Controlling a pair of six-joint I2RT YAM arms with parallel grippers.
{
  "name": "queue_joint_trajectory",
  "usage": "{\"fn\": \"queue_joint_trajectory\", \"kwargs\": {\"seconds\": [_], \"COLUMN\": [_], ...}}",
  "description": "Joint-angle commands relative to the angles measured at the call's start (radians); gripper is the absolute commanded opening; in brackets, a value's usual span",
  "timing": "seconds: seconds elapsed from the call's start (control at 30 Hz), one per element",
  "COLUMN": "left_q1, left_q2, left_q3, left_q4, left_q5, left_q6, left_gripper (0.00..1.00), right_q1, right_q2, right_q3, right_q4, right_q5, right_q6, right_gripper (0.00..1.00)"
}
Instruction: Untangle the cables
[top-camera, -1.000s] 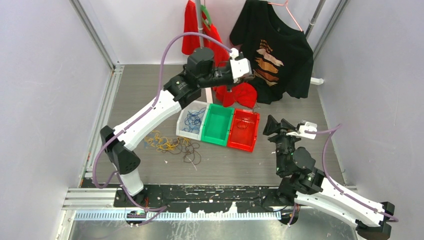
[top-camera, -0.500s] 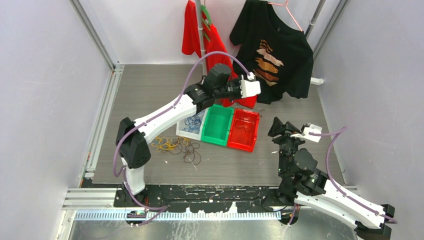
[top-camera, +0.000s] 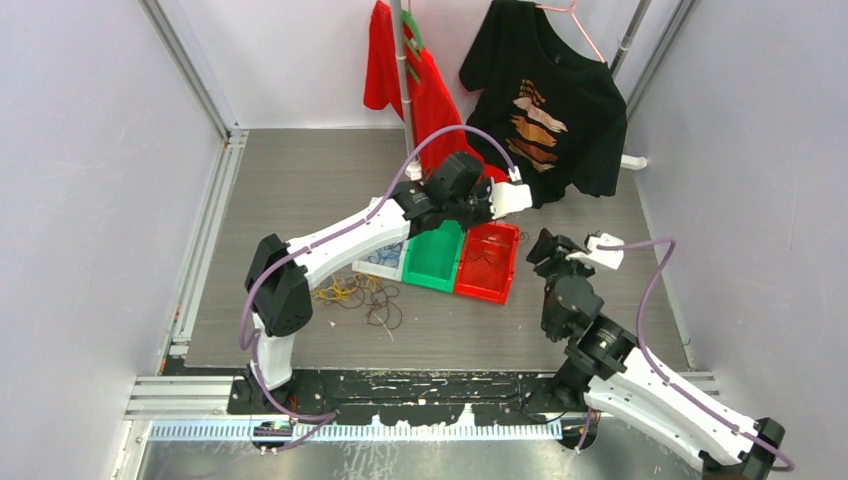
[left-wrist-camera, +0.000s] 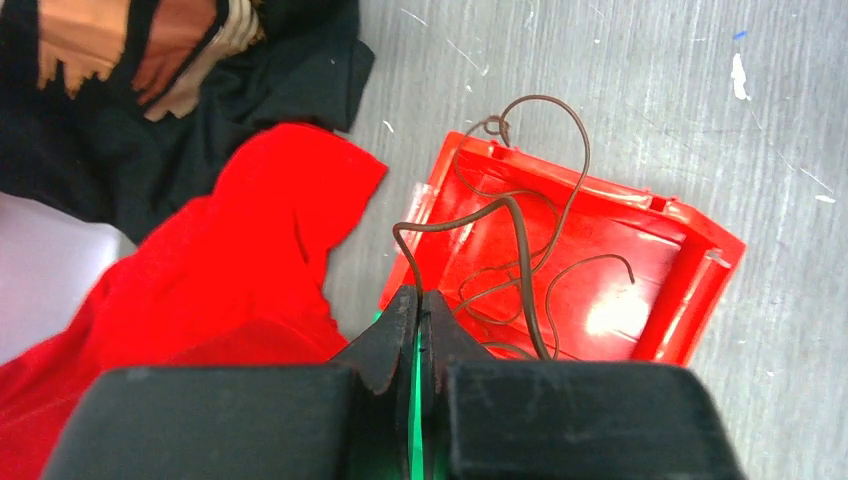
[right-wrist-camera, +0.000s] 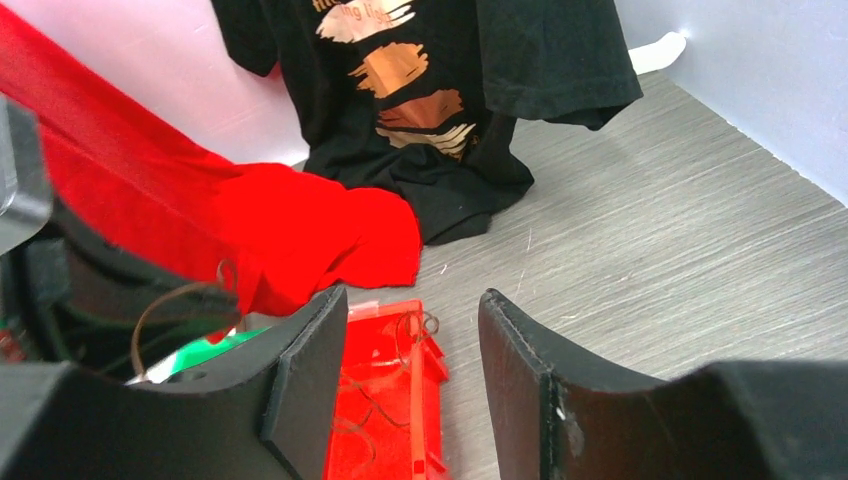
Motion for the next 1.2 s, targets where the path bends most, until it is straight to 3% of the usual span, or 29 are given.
{"fn": "queue_joint_trajectory", "kwargs": {"seconds": [0.0,0.23,0.33,0.67,0.97,1.1,1.17], "left_q1": [-0.008,-0.013,-0.013,-0.013,-0.012,-0.012,-0.011], "left_q2": [-0.037,-0.007,-0.038,-0.034,0.057,0.098,0.116], "left_q3": [0.025,0.041,-0.007,0.015,0.184,0.236,0.243], "left_q4": [-0.054,-0.128,-0.105,-0.163,-0.209,-0.196,-0.192], "left_q5": [-0.038,-0.167,-0.189,-0.188,-0.119,-0.093,-0.074], "left_q6": [-0.135,-0.193,-0.195,-0.279,-0.359,-0.386,-0.396], "left_gripper": [0.0,0.0,0.0,0.0,0.0,0.0,0.0], "right_q1": [-0.173,-0.474,-0.536,-0.545,-0.544,-0.544,-0.545], "right_q2": [0.101,0.357,0.459,0.652,0.783,0.735,0.683], "right_q3": [0.032,0.029,0.037,0.061,0.083,0.113,0.111], "right_q4": [0.023,0.165,0.206,0.298,0.34,0.249,0.203], "right_q5": [-0.233,-0.648,-0.761,-0.989,-1.063,-1.113,-1.108], "right_q6": [0.206,0.463,0.52,0.548,0.549,0.513,0.514], "right_gripper": [0.55,0.49,0.44,0.31,0.25,0.25,0.34]}}
